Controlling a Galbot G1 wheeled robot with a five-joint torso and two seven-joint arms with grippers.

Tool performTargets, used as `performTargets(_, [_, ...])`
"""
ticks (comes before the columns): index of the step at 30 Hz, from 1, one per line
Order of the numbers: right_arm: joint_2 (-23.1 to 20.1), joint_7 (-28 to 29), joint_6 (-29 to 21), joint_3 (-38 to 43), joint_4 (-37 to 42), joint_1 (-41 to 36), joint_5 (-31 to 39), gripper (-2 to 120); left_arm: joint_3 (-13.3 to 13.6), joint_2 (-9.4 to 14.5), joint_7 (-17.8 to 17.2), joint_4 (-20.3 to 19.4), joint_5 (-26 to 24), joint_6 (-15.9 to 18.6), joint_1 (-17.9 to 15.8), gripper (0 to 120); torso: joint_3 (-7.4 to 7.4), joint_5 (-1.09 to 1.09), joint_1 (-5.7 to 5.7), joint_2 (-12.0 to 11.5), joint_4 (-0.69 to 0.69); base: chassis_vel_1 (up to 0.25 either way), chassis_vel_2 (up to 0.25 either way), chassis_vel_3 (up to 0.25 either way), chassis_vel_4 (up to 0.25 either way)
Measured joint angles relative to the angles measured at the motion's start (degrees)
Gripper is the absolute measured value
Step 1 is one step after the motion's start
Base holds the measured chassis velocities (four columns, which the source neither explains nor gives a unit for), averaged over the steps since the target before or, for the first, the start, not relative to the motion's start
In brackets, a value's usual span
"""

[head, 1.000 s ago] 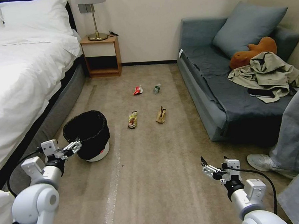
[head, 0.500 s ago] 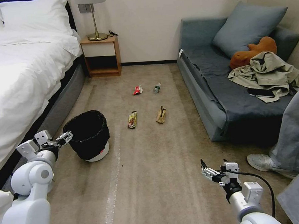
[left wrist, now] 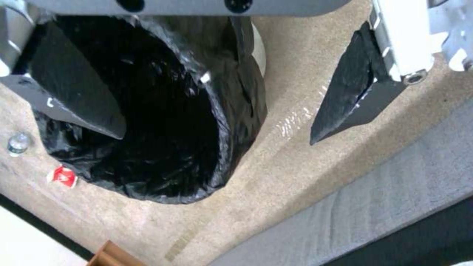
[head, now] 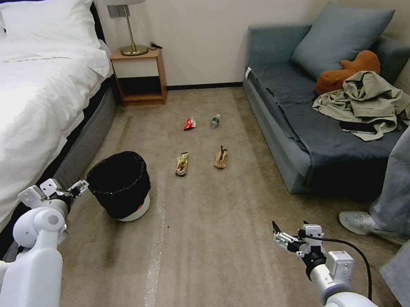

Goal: Pick up the trash bin, then pick up the garbage on the floor and place it into the trash bin.

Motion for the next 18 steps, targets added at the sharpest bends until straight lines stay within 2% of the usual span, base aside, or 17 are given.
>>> performTargets(2, [-0.01, 0.04, 0.17, 0.12, -0.2, -0.12, -0.04, 100, 0.79, -0.01, 0.23, 2.64, 0.02, 0.02, -1.94, 99, 0.0, -0.02, 0.0, 0.0, 0.0, 0.0, 0.0, 0.0, 0.0])
performTargets(16, [0.95, 0.28, 0.66, 0.22, -1.24, -0.44, -0.91, 100, 3.15, -1.88, -0.67, 11.42, 0.97, 1.6, -8.36, 99, 0.0, 0.0, 0.0, 0.0, -0.01, 0.0, 0.0, 0.0, 0.0])
performTargets(18, [1.13, 0.31, 0.68, 0.27, -1.44, -0.46, -0.99, 100, 3.56, -2.22, -0.71, 14.36, 1.71, 1.64, -9.72, 99, 0.0, -0.01, 0.0, 0.0, -0.01, 0.0, 0.0, 0.0, 0.0])
